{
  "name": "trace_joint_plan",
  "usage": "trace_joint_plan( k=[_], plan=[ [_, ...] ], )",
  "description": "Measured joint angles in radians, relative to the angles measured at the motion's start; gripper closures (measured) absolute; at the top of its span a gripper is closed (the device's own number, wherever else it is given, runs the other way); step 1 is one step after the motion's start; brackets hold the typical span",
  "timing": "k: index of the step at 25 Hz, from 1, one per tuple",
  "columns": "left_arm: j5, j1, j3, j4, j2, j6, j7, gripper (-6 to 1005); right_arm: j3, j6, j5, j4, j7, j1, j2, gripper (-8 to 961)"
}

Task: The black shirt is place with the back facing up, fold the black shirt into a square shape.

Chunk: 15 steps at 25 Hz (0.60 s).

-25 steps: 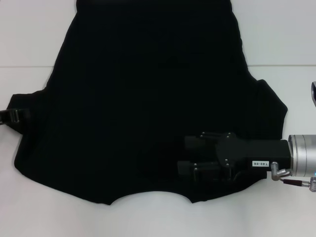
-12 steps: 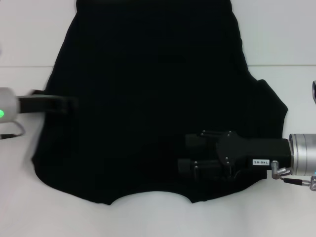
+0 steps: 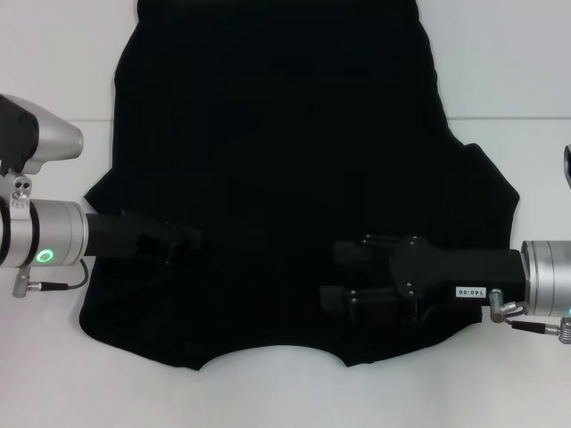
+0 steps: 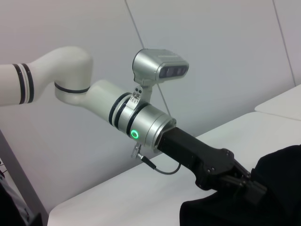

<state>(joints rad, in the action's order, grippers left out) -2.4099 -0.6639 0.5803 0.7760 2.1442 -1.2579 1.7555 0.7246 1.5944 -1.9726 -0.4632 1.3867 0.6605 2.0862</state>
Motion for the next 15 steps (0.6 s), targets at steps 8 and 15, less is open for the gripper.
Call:
trace_joint_plan(
  k=[8, 15],
  plan=[
    [0.0, 0.014, -0.021, 0.014, -0.012, 0.062, 0.144, 820, -0.001, -0.002, 0.001, -0.006, 0.0, 0.008, 0.0, 74],
    [0.0, 0.02, -0.105, 0.02, -0.034, 0.149, 0.357, 530, -0.001, -0.002, 0.007, -0.008, 0.012, 0.009, -0.002, 74]
  ],
)
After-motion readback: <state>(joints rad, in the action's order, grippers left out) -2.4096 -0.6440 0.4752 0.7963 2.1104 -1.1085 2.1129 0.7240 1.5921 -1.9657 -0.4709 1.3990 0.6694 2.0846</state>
